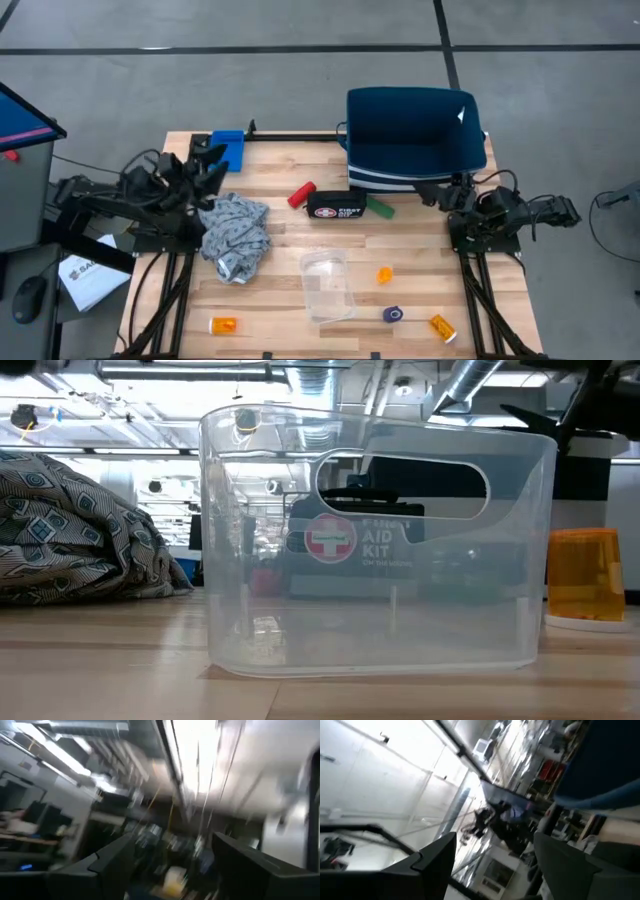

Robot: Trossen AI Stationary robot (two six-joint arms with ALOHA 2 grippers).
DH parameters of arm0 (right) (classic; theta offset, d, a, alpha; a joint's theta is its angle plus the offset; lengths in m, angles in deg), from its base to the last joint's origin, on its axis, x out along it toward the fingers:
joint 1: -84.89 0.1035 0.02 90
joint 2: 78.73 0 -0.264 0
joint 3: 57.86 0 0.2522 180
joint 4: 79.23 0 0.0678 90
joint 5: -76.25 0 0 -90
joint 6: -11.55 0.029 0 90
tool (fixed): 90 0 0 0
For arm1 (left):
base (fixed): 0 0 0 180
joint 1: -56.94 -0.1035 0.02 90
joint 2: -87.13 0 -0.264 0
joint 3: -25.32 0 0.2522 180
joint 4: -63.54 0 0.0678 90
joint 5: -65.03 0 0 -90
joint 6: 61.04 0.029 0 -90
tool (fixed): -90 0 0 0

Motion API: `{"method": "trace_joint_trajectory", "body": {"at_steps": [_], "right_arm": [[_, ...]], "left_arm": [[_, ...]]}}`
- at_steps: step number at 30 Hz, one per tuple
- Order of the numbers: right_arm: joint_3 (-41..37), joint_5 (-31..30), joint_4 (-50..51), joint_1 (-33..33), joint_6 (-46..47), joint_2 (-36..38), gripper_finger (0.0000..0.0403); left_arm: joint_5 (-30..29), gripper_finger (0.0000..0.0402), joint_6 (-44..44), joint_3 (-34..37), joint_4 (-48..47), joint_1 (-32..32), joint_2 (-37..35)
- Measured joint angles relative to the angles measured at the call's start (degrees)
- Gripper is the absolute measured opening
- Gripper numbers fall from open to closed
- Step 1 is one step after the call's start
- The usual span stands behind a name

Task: Pick & place medical supplies in basket/bin
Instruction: Put the gray patient gown into the blue laundry bin

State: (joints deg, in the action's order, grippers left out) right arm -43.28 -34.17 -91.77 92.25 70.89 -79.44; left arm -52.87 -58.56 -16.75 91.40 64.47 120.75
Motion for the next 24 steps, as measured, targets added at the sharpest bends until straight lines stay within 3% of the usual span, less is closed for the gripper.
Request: {"method": "trace_joint_trajectory", "body": {"at_steps": [4,8,12,18,24], "right_arm": [[0.1,2.2,-4.7,0.3,-3.2,0.0,0.0262],[0.1,0.3,-4.7,0.9,-3.5,0.0,0.0262],[0.1,4.1,-4.5,0.9,0.4,0.0,0.0262],[0.1,7.2,-5.5,4.3,5.7,-1.0,0.0262],[3.5,7.9,-7.7,13.2,9.5,-7.7,0.0262]], "left_arm": [[-5.8,0.0277,1.9,-12.7,-27.4,0.0,2.0],[-6.9,0.0278,1.8,-24.4,-48.5,0.0,6.1],[-6.8,0.0277,1.2,-33.3,-61.5,0.0,9.7],[-4.5,0.0282,-6.4,-45.0,-87.5,0.0,15.1],[-2.1,0.0282,-10.4,-48.6,-96.5,0.0,17.9]]}}
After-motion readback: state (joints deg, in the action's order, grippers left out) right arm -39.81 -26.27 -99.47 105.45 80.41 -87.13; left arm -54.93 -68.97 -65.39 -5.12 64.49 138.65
